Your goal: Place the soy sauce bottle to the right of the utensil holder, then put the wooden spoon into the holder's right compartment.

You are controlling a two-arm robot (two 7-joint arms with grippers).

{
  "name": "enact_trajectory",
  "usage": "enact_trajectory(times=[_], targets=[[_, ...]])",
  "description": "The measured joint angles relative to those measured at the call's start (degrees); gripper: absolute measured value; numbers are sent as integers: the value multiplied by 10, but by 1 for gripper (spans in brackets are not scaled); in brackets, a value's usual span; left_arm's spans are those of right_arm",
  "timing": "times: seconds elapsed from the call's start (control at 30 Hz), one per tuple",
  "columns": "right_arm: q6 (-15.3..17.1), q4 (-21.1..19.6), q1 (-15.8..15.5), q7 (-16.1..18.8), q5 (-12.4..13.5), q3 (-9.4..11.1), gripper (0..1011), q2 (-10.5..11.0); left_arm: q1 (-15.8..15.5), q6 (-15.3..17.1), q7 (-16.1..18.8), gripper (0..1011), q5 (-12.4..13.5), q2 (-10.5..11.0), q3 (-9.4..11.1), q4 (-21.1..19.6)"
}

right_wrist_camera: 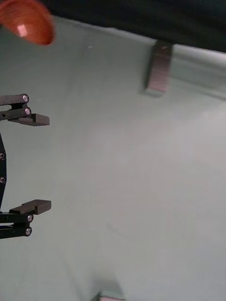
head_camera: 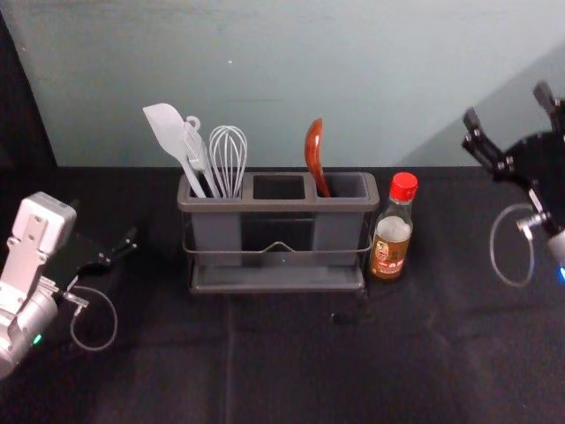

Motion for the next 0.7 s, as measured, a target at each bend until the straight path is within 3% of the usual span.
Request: enact_trajectory(times=[0.27, 0.4, 0.47, 0.7], targets=[[-3, 90, -2, 0, -17, 3, 1002, 13, 0, 0, 0, 1011, 0, 0, 0, 0], [-7, 113, 1, 0, -20, 1, 1002, 13, 0, 0, 0, 1011, 0, 0, 0, 0], [-11, 151, 6, 0, -23, -4, 1003, 11, 0, 0, 0, 1011, 0, 0, 0, 0], [1, 162, 9, 1, -24, -8, 1002, 9, 0, 0, 0, 1011, 0, 0, 0, 0]])
